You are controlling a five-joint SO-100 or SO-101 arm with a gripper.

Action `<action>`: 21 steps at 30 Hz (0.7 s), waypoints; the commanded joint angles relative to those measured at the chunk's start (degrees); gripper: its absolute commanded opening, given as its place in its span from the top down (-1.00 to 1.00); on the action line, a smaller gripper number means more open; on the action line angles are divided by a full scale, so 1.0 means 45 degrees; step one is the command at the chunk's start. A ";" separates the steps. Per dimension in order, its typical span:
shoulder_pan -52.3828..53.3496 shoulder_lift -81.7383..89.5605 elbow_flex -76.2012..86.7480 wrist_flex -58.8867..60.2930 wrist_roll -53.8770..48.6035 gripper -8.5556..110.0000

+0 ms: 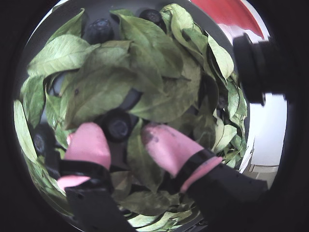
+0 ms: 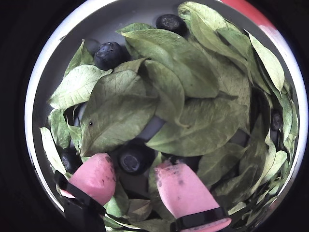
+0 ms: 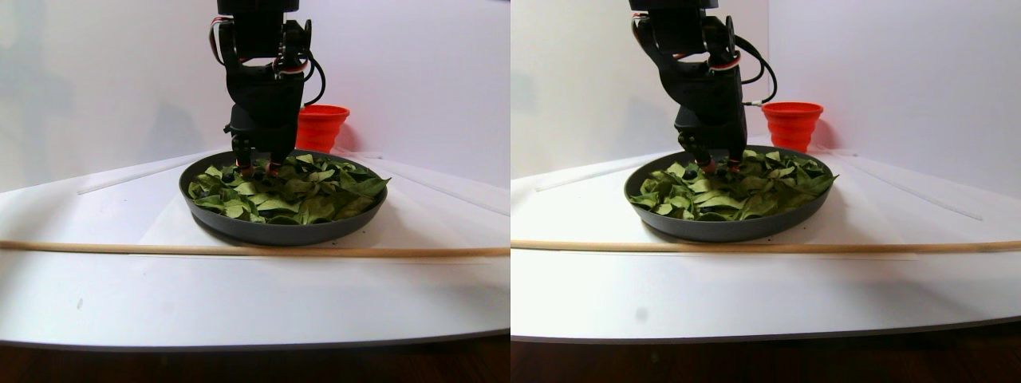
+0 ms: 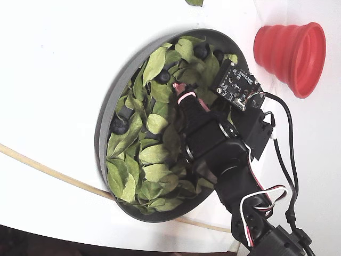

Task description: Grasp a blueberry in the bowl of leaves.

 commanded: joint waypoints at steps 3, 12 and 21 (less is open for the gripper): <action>-0.0039 0.0156 -0.0898 -0.0391 0.0176 0.58; -0.0059 -0.0059 -0.0977 -0.0488 0.0215 0.57; -0.0059 -0.0410 -0.0820 -0.0703 -0.0078 0.58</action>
